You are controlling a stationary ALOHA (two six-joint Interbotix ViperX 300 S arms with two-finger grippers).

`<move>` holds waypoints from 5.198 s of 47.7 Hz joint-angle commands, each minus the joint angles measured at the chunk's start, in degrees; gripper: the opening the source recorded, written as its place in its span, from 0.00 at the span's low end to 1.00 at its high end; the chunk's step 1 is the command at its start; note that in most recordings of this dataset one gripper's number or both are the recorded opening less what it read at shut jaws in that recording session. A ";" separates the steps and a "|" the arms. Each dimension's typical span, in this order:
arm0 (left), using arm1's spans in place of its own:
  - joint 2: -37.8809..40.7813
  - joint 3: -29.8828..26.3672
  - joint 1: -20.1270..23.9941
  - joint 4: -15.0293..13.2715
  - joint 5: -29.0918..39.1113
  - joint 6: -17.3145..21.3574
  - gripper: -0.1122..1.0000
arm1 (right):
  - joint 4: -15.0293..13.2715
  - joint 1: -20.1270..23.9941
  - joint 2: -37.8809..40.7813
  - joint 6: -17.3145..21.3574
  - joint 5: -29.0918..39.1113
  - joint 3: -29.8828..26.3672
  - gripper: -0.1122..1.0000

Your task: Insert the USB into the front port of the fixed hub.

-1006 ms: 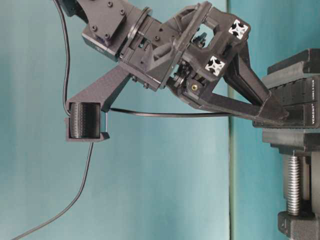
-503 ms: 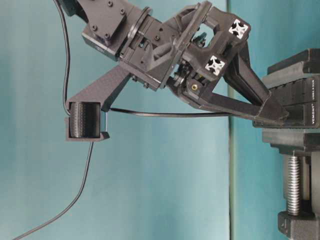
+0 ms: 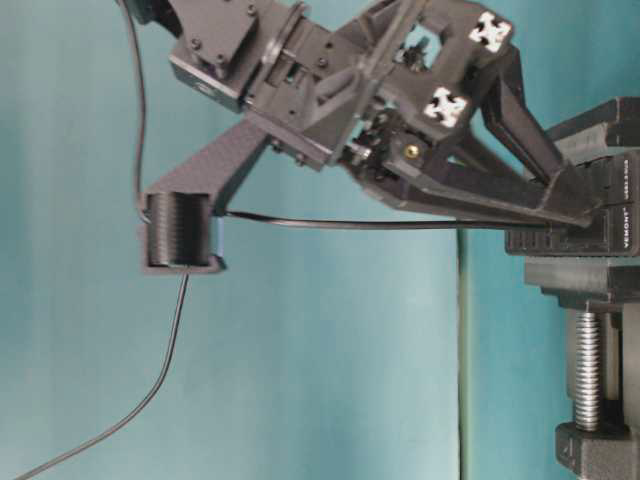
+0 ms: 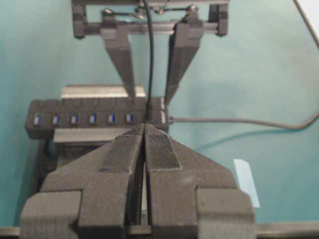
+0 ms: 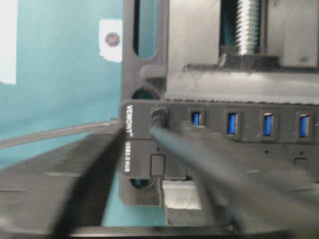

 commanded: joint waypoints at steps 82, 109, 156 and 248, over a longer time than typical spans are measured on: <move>-0.70 -0.44 0.00 0.09 -0.35 -1.41 0.10 | -0.09 -0.62 -10.55 0.53 -7.12 5.80 0.73; -0.70 -0.09 0.00 0.09 -0.35 -1.49 0.10 | 0.35 -0.35 -10.90 0.62 -8.09 7.38 0.73; -0.70 0.00 0.00 0.09 -0.35 -1.58 0.10 | 0.35 -0.26 -10.81 0.62 -8.09 7.29 0.73; -0.70 0.09 -0.09 0.09 -0.44 -1.93 0.10 | 0.26 -0.26 -10.37 0.62 -8.09 7.29 0.73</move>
